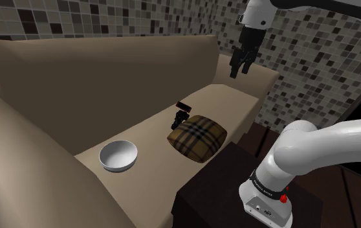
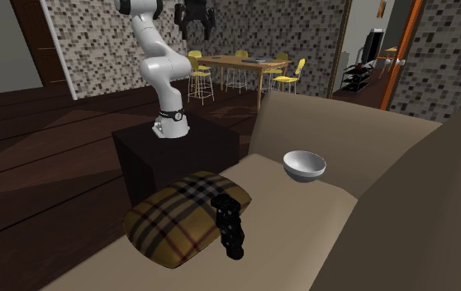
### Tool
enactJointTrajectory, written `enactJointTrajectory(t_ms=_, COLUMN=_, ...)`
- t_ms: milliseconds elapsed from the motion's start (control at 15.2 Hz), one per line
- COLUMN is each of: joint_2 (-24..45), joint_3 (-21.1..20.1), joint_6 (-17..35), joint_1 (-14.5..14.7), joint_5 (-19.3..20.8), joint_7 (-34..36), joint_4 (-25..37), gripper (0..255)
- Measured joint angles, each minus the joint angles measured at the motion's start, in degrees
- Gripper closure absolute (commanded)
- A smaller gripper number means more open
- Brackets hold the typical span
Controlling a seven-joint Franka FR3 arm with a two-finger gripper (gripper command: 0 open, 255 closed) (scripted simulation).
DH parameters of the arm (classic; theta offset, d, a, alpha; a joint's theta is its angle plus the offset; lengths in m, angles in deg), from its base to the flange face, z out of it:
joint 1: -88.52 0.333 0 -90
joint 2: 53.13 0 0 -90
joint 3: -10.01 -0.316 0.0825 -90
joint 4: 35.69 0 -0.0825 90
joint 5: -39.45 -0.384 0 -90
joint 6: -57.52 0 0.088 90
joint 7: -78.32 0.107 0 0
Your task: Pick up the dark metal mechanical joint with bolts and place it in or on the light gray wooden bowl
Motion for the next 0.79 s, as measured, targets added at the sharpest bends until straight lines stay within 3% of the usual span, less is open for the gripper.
enactJointTrajectory(t_ms=264, joint_2=0.9, joint_3=0.7, joint_6=4.0, joint_1=-0.3, joint_5=0.6, joint_7=-0.3, joint_4=-2.8, gripper=0)
enactJointTrajectory(t_ms=792, joint_2=9.0, joint_3=3.2, joint_6=20.8, joint_1=-1.3, joint_5=2.4, joint_7=-0.9, joint_4=-10.2, gripper=0)
